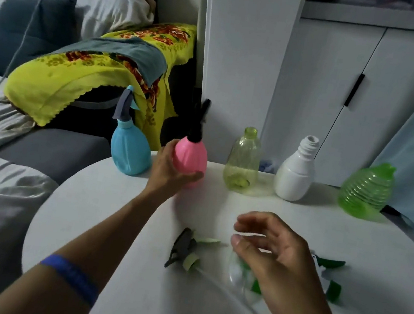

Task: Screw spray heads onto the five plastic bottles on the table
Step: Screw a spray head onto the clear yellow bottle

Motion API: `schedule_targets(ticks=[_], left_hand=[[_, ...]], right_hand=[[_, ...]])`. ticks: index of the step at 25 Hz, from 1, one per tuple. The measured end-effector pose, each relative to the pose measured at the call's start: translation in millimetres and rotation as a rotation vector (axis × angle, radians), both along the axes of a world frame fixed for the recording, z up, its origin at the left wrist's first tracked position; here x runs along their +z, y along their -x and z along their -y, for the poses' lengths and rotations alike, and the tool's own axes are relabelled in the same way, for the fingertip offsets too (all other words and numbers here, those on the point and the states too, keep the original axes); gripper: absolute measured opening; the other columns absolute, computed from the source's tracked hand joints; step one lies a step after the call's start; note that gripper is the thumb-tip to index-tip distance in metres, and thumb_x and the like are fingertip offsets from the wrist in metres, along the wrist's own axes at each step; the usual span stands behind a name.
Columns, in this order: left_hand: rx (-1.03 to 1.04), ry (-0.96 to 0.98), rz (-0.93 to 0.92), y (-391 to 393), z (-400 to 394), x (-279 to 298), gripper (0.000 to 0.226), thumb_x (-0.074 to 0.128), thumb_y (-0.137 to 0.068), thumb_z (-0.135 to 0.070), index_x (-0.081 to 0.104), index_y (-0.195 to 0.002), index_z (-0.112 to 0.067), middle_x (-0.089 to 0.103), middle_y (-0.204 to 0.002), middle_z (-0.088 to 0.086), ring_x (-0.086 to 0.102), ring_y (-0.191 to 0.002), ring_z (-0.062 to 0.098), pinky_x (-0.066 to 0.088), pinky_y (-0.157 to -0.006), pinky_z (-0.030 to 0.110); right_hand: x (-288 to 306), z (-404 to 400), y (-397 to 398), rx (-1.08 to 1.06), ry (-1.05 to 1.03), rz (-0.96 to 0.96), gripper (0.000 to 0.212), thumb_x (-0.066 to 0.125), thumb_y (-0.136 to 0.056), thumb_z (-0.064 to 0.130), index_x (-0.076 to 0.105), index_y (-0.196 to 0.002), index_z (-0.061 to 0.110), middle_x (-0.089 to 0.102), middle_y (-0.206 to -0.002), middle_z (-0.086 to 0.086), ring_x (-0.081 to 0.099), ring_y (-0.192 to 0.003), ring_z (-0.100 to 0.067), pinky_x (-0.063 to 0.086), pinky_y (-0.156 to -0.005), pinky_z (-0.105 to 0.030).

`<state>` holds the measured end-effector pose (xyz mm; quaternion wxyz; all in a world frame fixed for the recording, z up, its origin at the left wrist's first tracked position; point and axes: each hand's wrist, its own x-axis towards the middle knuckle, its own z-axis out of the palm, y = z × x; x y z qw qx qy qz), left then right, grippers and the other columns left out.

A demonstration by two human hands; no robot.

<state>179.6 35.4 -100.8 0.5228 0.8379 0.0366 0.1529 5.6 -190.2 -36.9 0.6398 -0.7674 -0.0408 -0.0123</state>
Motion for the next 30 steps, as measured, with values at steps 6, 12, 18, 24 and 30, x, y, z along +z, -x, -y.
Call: schedule_targets(ticks=[6,12,18,24,30], left_hand=[[-0.007,0.034,0.028,-6,-4,-23,0.101,0.092,-0.056,-0.033,0.034,-0.139,-0.034,0.047,-0.12,-0.008,0.051,-0.107,0.017,0.054,-0.077,0.03],[0.024,0.101,-0.069,-2,3,-21,0.108,0.093,-0.058,-0.027,0.029,-0.144,-0.026,0.045,-0.133,0.005,0.049,-0.118,0.026,0.054,-0.09,0.046],[0.189,-0.123,0.153,59,12,0,0.069,0.083,-0.072,-0.031,0.046,-0.13,-0.021,0.051,-0.118,-0.001,0.054,-0.097,0.009,0.057,-0.075,0.037],[0.0,-0.118,0.237,77,69,53,0.052,0.075,-0.079,-0.019,0.047,-0.122,-0.027,0.053,-0.109,-0.007,0.054,-0.096,0.006,0.047,-0.07,0.019],[0.074,-0.151,-0.208,13,138,41,0.109,0.088,-0.056,-0.029,0.026,-0.145,-0.016,0.046,-0.137,0.012,0.047,-0.124,0.033,0.043,-0.102,0.044]], right_hand=[[-27,-42,1,0.184,0.922,0.293,0.034,0.054,-0.088,0.046,0.057,-0.119,0.032,0.067,-0.119,0.012,0.054,-0.111,-0.019,0.04,-0.097,-0.036],[-39,-69,6,0.196,1.284,0.27,0.038,0.09,-0.047,0.04,0.072,-0.074,0.019,0.069,-0.056,-0.002,0.067,-0.066,-0.028,0.059,-0.07,-0.046],[-17,-44,2,0.007,0.958,0.272,0.033,0.071,-0.068,0.041,0.074,-0.099,0.031,0.073,-0.078,-0.003,0.066,-0.083,-0.025,0.053,-0.073,-0.038],[22,59,-9,-0.139,0.01,-0.042,0.012,0.077,-0.078,0.017,0.077,-0.086,0.025,0.079,-0.087,0.006,0.072,-0.089,-0.016,0.049,-0.073,-0.025],[28,115,0,-0.306,-0.158,-0.007,0.028,0.073,-0.075,0.031,0.076,-0.102,0.027,0.078,-0.102,0.0,0.067,-0.103,-0.028,0.051,-0.091,-0.051]])
